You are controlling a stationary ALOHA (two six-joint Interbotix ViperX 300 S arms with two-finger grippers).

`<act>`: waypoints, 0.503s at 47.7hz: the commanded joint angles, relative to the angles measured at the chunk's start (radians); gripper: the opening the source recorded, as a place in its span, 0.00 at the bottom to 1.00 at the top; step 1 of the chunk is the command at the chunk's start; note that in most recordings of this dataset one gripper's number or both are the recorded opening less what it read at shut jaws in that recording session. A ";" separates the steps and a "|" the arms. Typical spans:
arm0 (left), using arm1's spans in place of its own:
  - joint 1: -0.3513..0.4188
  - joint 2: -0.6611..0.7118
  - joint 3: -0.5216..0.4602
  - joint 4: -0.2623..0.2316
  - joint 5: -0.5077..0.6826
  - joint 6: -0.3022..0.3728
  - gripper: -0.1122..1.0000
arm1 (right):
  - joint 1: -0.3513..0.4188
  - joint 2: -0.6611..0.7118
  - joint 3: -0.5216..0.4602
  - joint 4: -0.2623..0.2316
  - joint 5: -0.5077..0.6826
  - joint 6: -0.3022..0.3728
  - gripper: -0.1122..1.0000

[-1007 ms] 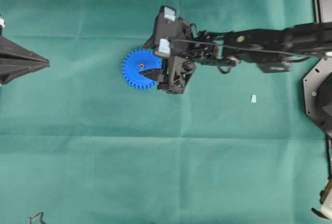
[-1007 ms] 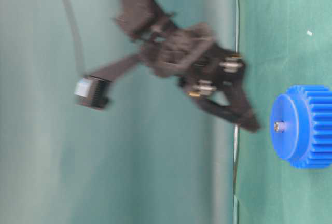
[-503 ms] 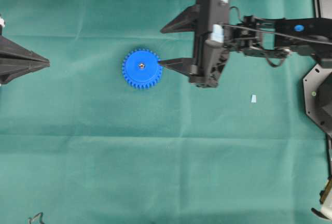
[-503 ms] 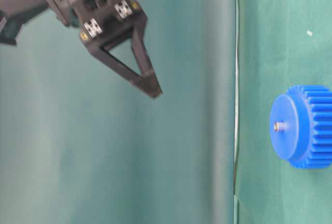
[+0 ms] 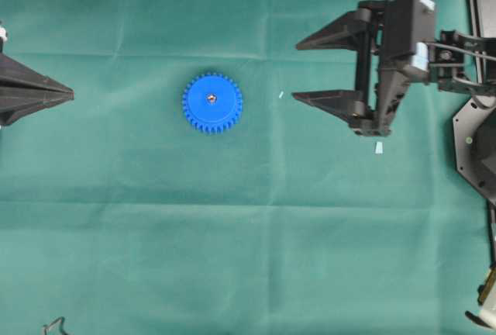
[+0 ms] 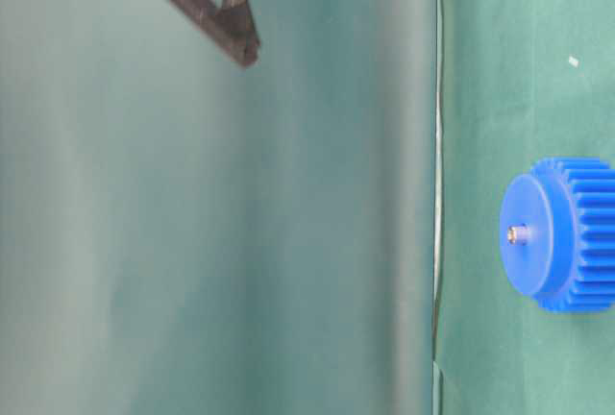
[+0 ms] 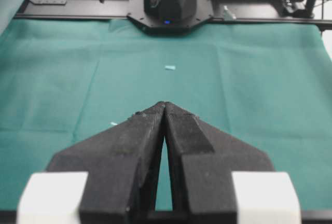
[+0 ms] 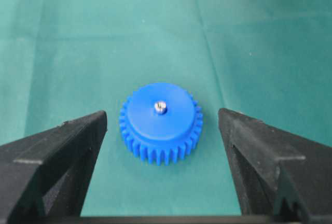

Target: Insert the shaft into the center hole of the gear.

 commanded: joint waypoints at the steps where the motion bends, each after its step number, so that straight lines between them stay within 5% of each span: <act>1: 0.002 0.003 -0.026 0.002 -0.006 0.000 0.10 | 0.002 -0.029 0.014 0.003 -0.029 0.002 0.90; 24: 0.002 0.003 -0.026 0.002 -0.008 0.000 0.10 | 0.002 -0.037 0.055 0.005 -0.054 0.002 0.90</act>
